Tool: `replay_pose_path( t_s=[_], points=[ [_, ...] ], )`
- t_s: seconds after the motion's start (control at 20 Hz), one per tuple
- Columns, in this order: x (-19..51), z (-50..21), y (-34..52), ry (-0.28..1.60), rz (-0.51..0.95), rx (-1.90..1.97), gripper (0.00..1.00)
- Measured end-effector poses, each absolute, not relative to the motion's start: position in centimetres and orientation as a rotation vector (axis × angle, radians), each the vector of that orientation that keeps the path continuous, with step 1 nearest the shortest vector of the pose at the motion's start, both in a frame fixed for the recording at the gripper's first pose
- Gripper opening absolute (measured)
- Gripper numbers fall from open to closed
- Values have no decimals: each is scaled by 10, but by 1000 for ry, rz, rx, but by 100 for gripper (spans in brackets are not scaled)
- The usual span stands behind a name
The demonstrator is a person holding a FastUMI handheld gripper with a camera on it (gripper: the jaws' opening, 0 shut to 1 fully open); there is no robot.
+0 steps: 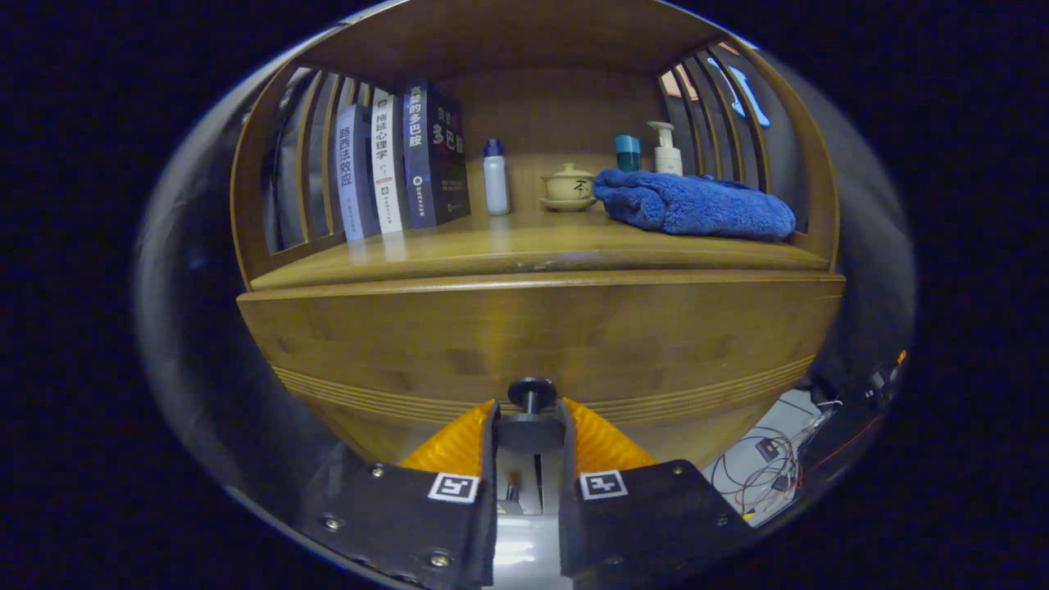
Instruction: Pull open the drawer, take out the items inside it, and place them on the countertop above the cabinet.
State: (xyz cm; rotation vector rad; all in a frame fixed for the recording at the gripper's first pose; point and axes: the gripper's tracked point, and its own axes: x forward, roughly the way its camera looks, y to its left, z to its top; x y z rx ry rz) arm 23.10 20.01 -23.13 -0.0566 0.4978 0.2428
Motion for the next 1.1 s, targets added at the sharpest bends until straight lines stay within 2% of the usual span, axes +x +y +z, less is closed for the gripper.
replay_pose_path(
  t_s=[1.1],
  points=[
    [91,-226,154,582,134,-57,31]
  ],
)
